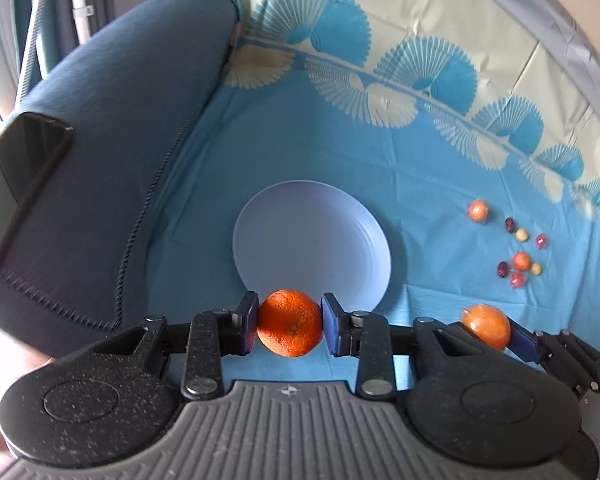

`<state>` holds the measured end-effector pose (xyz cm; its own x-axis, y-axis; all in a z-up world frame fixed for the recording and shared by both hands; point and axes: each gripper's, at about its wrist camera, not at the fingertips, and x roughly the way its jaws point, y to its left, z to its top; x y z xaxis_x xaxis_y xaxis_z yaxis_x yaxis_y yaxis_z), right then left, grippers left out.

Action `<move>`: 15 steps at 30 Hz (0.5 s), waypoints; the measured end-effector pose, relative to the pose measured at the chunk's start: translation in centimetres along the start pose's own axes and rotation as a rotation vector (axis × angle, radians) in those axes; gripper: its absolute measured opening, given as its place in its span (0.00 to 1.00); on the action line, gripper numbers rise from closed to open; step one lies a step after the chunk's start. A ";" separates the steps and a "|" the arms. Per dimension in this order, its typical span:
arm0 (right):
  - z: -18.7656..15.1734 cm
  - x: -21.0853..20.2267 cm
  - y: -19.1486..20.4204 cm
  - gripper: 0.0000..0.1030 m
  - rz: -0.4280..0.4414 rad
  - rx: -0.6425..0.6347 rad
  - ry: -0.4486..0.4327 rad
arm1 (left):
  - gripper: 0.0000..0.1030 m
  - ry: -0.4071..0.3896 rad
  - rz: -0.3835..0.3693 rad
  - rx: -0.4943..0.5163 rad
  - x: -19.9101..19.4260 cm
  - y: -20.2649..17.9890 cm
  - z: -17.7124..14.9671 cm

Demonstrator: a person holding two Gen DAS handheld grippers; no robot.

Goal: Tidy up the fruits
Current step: 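Carry both oranges to the lavender plate and open both tools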

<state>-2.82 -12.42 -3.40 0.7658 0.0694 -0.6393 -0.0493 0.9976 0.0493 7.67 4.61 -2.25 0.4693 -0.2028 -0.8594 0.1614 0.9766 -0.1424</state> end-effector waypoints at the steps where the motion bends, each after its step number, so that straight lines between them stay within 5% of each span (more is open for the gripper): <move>1: 0.1 0.8 0.0 0.36 0.000 -0.003 0.010 | 0.36 0.007 0.003 0.008 0.8 -0.1 0.4; 15: 0.6 12.4 0.2 0.36 0.020 -0.050 0.138 | 0.36 0.124 0.086 0.121 12.7 -1.4 3.9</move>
<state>7.05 -11.35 -10.81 0.6688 0.0858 -0.7384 -0.0979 0.9948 0.0270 16.84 0.42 -11.08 0.3763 -0.1010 -0.9210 0.2321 0.9726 -0.0119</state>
